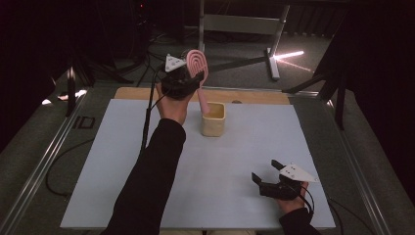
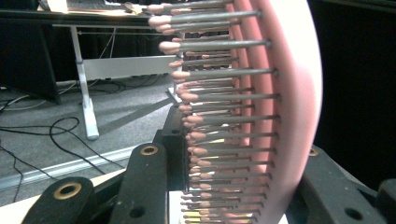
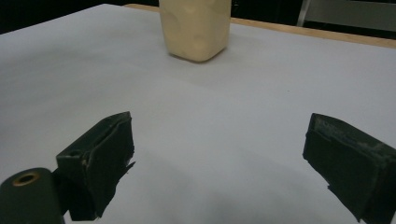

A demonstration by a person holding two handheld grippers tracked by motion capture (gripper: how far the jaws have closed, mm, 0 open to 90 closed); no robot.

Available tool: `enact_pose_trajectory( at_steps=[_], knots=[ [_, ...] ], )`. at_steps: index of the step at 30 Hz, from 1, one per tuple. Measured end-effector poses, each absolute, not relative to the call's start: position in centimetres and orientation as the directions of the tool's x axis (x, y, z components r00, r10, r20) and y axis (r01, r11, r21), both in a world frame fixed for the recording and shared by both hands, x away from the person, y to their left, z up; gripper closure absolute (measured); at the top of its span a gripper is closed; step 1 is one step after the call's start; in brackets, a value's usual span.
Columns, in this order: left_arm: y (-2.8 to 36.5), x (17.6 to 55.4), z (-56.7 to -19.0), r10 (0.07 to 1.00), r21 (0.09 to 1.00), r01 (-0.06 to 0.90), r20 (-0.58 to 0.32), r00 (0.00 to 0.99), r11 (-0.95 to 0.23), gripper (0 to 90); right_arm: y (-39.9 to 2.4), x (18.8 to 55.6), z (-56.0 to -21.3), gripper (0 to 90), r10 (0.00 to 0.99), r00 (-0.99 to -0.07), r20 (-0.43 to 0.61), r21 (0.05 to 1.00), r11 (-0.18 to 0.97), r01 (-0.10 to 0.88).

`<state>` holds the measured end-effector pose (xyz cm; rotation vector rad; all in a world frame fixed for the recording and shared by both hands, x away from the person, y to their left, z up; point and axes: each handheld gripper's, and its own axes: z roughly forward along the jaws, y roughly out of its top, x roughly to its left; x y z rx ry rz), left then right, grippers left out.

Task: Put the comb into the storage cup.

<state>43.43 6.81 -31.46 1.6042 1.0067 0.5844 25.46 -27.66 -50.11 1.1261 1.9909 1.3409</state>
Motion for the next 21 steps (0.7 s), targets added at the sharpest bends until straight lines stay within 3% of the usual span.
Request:
enact_pose_trajectory(
  at_steps=[21],
  knots=[
    [5.6,43.7,-32.1,0.847,0.954,0.296,-0.12,0.518,-0.045,64.3,-27.8,25.4,-50.0,8.7,0.839,-0.542,0.052,0.914,0.178,0.364]
  ],
)
